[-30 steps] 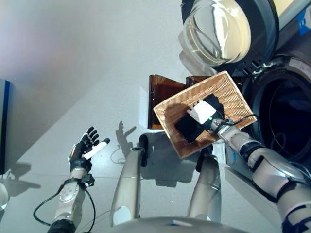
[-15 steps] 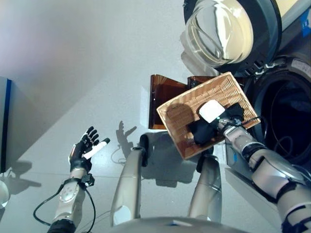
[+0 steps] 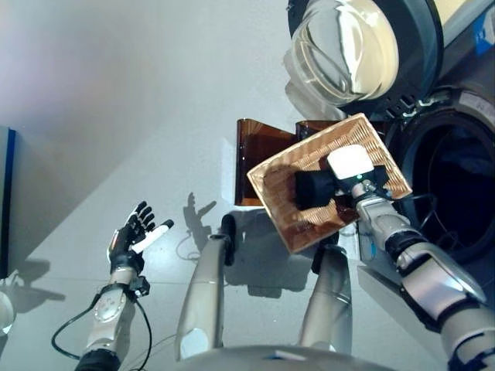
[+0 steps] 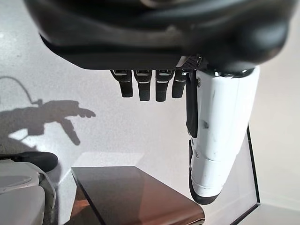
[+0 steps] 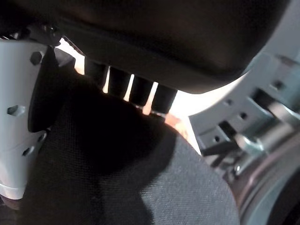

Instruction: Pick up the clothes and place them into the washing machine

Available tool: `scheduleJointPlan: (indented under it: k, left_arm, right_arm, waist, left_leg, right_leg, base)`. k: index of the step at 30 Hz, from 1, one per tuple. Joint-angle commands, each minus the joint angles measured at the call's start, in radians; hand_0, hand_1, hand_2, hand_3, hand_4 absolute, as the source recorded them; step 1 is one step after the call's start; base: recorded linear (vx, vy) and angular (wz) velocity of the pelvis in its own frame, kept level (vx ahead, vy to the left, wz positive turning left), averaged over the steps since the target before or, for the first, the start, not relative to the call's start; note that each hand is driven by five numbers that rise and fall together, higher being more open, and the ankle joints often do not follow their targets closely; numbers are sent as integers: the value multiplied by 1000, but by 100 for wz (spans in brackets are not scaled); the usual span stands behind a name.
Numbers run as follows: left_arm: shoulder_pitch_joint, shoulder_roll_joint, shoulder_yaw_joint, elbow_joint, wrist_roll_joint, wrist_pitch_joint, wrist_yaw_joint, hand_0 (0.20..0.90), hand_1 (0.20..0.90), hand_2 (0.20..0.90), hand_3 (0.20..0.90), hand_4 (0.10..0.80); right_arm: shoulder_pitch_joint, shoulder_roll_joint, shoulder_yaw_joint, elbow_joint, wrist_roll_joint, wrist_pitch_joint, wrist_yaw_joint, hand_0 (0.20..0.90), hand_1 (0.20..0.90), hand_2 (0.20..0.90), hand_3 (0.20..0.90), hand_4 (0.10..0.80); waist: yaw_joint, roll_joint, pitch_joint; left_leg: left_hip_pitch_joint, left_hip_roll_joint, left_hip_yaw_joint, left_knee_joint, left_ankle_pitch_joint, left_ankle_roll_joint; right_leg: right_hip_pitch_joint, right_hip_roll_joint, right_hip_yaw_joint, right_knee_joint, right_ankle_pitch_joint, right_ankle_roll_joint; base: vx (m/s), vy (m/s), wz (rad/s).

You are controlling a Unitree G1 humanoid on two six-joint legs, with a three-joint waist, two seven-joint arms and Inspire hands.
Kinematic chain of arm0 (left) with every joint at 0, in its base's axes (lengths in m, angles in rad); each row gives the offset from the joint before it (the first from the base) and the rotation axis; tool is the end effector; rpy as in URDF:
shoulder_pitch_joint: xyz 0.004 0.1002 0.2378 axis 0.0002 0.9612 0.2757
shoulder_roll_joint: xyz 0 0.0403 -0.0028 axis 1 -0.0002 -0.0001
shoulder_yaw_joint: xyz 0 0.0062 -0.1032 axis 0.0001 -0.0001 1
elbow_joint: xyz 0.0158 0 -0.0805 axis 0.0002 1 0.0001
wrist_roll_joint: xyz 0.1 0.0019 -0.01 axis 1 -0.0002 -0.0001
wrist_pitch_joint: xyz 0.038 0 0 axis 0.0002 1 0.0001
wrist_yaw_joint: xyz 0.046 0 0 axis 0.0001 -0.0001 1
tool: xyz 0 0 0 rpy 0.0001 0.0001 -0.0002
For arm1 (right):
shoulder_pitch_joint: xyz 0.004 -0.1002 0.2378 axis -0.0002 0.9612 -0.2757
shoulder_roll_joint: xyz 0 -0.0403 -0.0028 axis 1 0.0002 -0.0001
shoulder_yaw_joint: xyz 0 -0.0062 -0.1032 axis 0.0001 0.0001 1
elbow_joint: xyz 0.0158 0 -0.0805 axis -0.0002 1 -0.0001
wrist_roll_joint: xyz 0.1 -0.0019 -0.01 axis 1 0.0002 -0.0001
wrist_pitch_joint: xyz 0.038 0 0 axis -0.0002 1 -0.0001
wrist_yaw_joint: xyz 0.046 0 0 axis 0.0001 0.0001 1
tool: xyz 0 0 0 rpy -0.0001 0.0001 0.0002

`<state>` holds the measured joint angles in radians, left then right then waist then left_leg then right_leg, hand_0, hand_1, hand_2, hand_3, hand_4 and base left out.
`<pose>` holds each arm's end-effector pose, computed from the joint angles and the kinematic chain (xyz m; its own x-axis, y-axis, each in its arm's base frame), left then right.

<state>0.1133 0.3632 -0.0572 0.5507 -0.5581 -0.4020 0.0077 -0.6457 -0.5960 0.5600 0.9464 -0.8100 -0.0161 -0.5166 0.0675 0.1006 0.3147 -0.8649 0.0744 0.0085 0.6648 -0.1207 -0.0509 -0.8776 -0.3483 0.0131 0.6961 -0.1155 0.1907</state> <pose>0.1432 0.2498 -0.0350 0.9389 0.2498 -0.2366 -0.2764 0.9572 -0.0863 0.2949 -0.2498 0.0498 0.9941 0.0185 0.1065 0.1080 -0.1379 -0.9845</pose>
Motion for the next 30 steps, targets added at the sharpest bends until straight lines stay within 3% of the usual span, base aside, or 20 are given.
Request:
scheduleJointPlan:
  k: [1,3,5,6,11,18,25,30]
  left_arm:
    - [38,52,90,-41,12,-99,48,900,900,900,900,800]
    - [42,52,98,-43,15,-96,55,900,900,900,900,800]
    - [42,53,98,-43,15,-96,55,900,900,900,900,800]
    - [46,57,110,-46,13,-94,62,900,900,900,900,800]
    - [44,49,124,-59,9,-80,73,900,900,900,900,800]
    - [32,33,120,-45,-9,-53,54,900,900,900,900,800]
    - [32,18,111,-39,-41,-35,41,900,900,900,900,800]
    - [30,14,101,-32,-52,-39,50,900,900,900,900,800]
  right_arm:
    - [27,-4,-146,-115,320,-136,-95,200,200,200,200,300]
    - [63,16,-211,-144,460,-193,-78,200,200,200,200,300]
    - [64,16,-212,-145,461,-193,-77,200,200,200,200,300]
    - [93,71,-320,-131,711,-280,-52,200,200,200,200,300]
    - [120,169,-467,-94,1145,-401,68,200,200,200,200,300]
    - [113,271,-617,-11,1730,-483,334,200,200,200,200,300]
    - [92,351,-790,5,2125,-539,472,200,200,200,200,300]
    - [67,343,-873,1,2216,-606,459,200,200,200,200,300]
  waist:
    - [-18,0,-31]
    - [-22,-2,-33]
    - [-22,-3,-33]
    - [-28,-4,-36]
    - [-35,-4,-36]
    - [-37,-2,-38]
    - [-39,7,-43]
    - [-42,11,-47]
  left_leg:
    - [42,38,-44,-34,12,-60]
    - [41,39,-44,-33,12,-59]
    - [41,39,-44,-33,12,-59]
    - [41,40,-40,-36,13,-58]
    - [40,43,-35,-35,12,-57]
    - [43,44,-32,-35,5,-60]
    - [51,45,-34,-35,-3,-62]
    - [49,43,-36,-29,-7,-61]
  right_leg:
    - [-1,1,45,-65,149,-10]
    - [0,0,44,-67,150,-11]
    - [-1,0,44,-67,150,-11]
    - [2,1,43,-74,150,-11]
    - [1,5,43,-77,150,-11]
    - [4,6,40,-79,143,-12]
    - [10,4,40,-74,132,-10]
    - [9,5,41,-68,127,-10]
  base:
    - [0,0,0]
    - [0,0,0]
    - [0,0,0]
    - [0,0,0]
    - [-5,3,-1]
    - [-5,-1,-5]
    - [0,0,0]
    - [0,0,0]
